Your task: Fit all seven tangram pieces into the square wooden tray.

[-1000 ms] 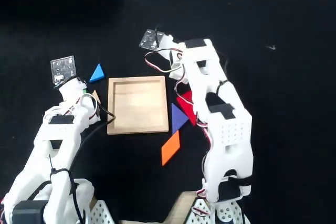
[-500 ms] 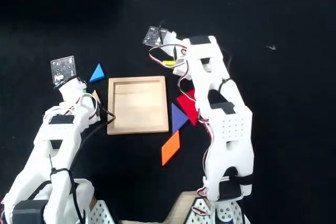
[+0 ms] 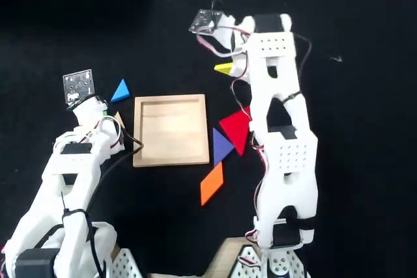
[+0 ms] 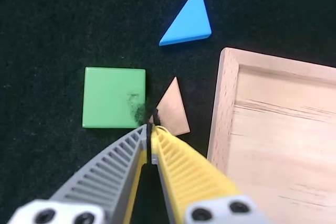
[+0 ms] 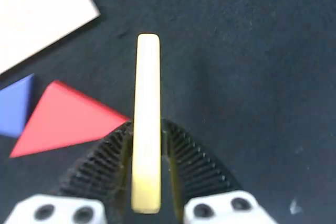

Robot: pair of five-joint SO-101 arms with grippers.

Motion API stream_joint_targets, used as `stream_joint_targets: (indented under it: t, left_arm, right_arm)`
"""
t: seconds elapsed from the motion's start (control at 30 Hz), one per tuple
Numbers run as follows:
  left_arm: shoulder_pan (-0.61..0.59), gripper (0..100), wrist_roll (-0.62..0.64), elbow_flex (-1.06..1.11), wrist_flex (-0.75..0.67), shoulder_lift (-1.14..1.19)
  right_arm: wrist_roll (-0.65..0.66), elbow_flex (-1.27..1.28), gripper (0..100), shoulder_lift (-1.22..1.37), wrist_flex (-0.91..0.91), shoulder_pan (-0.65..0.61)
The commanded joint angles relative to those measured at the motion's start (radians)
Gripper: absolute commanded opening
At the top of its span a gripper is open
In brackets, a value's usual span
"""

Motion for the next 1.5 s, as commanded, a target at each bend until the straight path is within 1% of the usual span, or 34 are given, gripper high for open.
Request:
stream_joint_targets:
  t: [0.0,0.1,0.17,0.23,0.33,0.47,0.57,0.67,0.77,0.87,1.03,1.17,1.3,1.47]
  left_arm:
    - [0.01,3,0.005,-0.028,-0.018,-0.003]
    - [0.007,3,0.005,-0.027,-0.015,-0.005]
    - [0.002,3,0.009,-0.027,-0.012,-0.005]
    - [-0.008,3,0.006,-0.016,-0.011,-0.011]
    - [-0.062,3,0.011,-0.01,0.003,-0.012]
    - [-0.117,3,0.002,-0.056,0.167,-0.046]
    - [-0.208,3,-0.091,-0.059,0.282,-0.135]
    - [-0.317,3,-0.166,0.03,0.296,-0.262]
    - [-0.357,3,-0.198,0.148,0.301,-0.41]
    - [-0.361,3,-0.198,0.226,0.302,-0.563]
    - [-0.326,3,-0.201,0.3,0.304,-0.717]
    - [-0.302,3,-0.232,0.306,0.304,-0.721]
    - [-0.295,3,-0.233,0.306,0.302,-0.712]
    - [-0.294,3,-0.233,0.306,0.296,-0.712]
  right_arm:
    - [-0.114,-0.197,1.1,-0.058,0.103,0.014]
    - [-0.117,-0.124,1.1,-0.143,0.103,-0.003]
    - [-0.107,-0.01,1.1,-0.229,0.103,-0.037]
    - [-0.077,0.133,1.1,-0.329,0.103,-0.098]
    - [-0.066,0.364,1.1,-0.501,0.101,-0.203]
    - [-0.072,0.638,1.1,-0.693,0.055,-0.339]
    - [-0.074,0.839,1.1,-0.782,-0.052,-0.427]
    - [-0.078,1.015,1.1,-0.802,-0.213,-0.499]
    - [-0.16,1.129,1.1,-0.777,-0.365,-0.555]
    - [-0.219,1.164,1.1,-0.733,-0.463,-0.585]
    - [-0.201,1.156,1.1,-0.639,-0.534,-0.589]
    - [-0.14,1.124,1.1,-0.541,-0.548,-0.589]
    - [-0.137,1.081,1.1,-0.466,-0.546,-0.591]
    - [-0.137,1.07,1.1,-0.455,-0.549,-0.615]
